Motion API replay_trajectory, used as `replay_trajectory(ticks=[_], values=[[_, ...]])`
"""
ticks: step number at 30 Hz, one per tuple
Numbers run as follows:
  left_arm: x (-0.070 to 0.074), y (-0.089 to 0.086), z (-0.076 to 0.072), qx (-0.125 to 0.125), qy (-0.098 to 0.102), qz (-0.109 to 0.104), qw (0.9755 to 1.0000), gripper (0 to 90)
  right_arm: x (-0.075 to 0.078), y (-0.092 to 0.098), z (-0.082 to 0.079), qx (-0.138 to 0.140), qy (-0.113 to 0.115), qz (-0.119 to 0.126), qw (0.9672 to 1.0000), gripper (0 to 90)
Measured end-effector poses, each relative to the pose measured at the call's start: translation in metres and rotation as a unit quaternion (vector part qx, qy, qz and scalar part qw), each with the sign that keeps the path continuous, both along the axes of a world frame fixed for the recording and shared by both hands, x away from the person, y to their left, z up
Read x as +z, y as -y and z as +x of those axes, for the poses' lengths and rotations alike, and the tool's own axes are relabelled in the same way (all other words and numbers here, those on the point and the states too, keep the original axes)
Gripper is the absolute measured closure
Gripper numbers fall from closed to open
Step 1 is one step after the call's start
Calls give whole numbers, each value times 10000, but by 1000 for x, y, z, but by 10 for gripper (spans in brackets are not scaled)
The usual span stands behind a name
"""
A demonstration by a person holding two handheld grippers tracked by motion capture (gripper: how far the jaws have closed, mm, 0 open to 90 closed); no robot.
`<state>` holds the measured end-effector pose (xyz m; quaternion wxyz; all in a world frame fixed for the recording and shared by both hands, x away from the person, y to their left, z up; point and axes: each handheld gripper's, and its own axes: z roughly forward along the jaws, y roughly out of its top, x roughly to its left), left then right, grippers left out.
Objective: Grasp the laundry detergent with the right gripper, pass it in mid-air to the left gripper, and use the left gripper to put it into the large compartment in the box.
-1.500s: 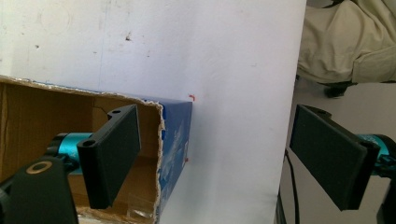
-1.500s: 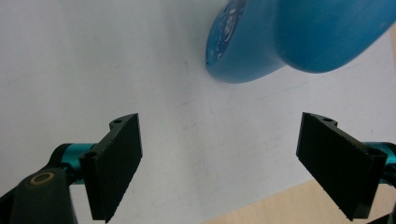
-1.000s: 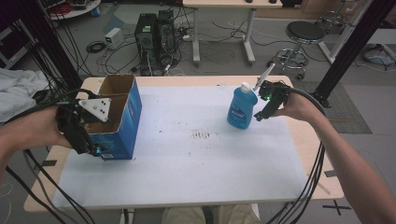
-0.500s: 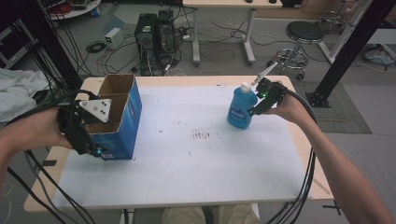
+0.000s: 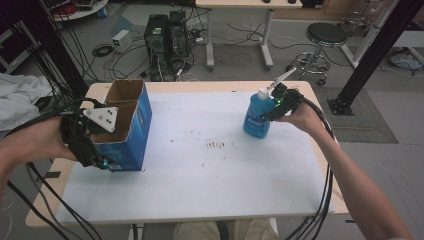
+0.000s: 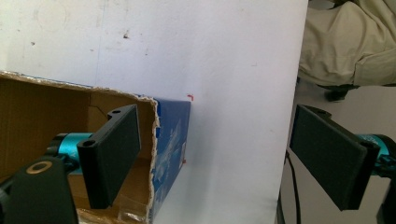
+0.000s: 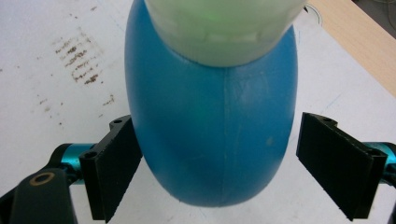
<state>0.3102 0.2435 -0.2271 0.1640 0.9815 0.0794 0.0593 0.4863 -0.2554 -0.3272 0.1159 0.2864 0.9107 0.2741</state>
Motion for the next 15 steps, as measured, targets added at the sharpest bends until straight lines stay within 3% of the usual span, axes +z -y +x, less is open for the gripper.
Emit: replay_trajectory(ticks=[15], values=[[-2,-1,0,20,-26,-8,10000,163,-9,-5,2,2,-68,202,9998,138]])
